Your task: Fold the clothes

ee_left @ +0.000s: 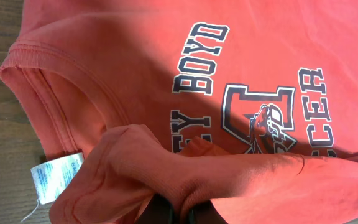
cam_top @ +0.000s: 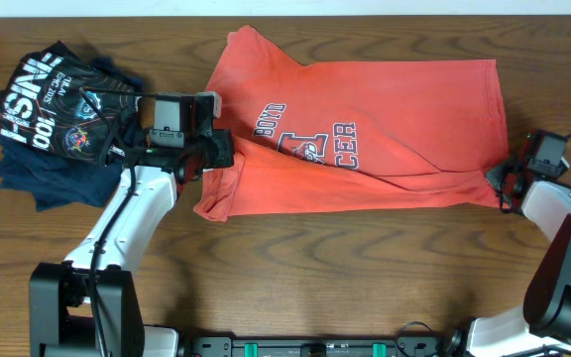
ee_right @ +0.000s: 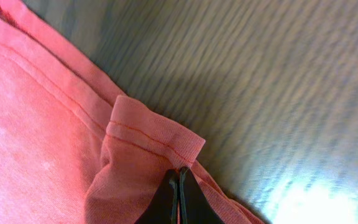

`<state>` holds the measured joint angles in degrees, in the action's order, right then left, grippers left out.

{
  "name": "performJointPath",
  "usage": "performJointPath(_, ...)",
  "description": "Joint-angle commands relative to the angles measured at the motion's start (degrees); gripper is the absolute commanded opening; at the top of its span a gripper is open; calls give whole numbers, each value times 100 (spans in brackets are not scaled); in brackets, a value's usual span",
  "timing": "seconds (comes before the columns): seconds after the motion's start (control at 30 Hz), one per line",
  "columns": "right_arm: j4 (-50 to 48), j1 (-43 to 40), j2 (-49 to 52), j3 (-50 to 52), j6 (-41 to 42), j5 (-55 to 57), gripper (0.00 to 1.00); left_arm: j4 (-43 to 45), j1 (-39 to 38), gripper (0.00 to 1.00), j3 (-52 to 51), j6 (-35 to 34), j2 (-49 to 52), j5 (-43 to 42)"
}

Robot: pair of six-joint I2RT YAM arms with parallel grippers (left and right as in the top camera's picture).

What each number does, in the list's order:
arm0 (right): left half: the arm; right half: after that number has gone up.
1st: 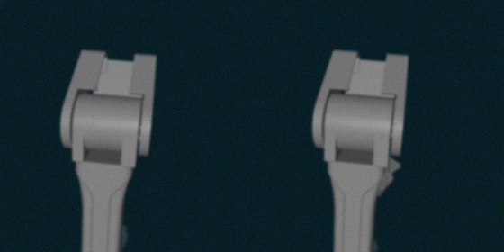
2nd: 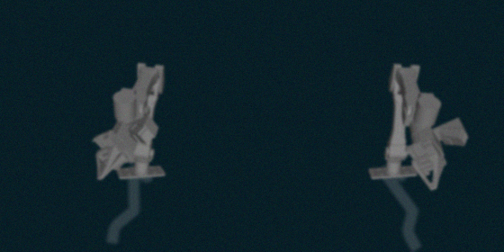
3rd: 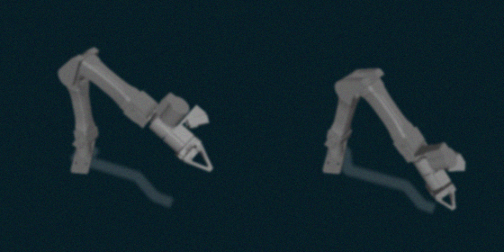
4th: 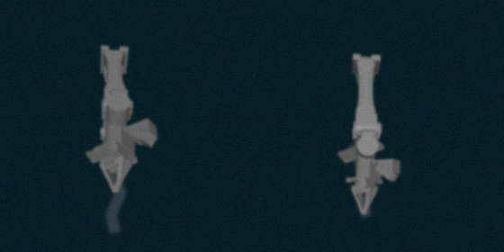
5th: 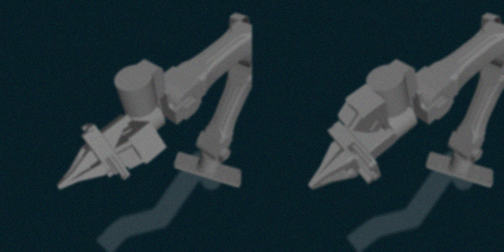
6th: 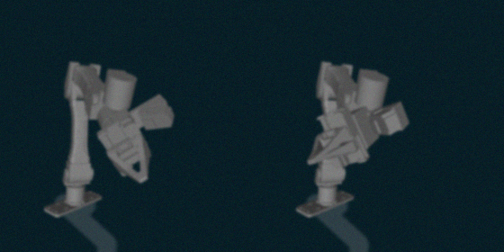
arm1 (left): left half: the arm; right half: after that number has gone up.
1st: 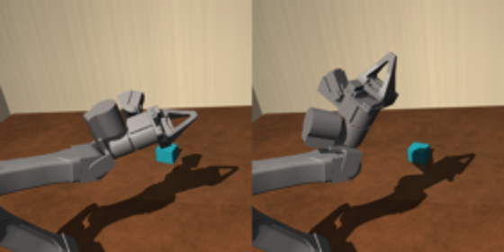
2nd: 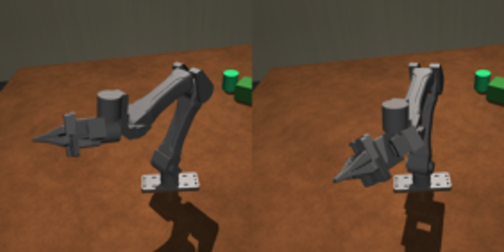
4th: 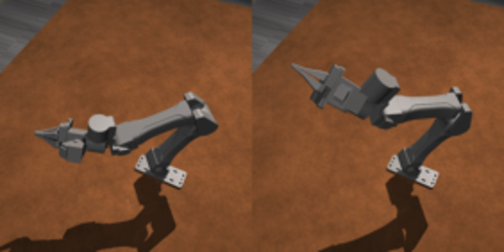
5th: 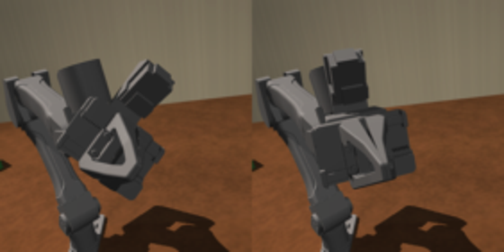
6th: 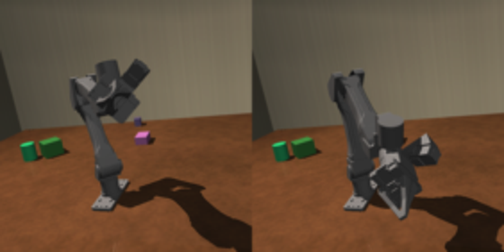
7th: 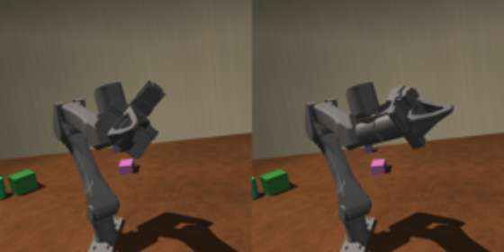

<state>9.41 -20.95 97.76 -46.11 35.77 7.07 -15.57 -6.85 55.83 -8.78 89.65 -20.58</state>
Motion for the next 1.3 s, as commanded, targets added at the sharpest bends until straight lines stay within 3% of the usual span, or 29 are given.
performJointPath(0.0,55,-136,-363,35,-96,2,1,-7,2,6,-11,76,48,74)
performJointPath(0.93,385,-138,-584,37,-420,177,6,-44,2,6,-11,76,48,74)
performJointPath(1.27,385,-138,-584,37,-415,175,1,-46,2,6,-11,76,48,72)
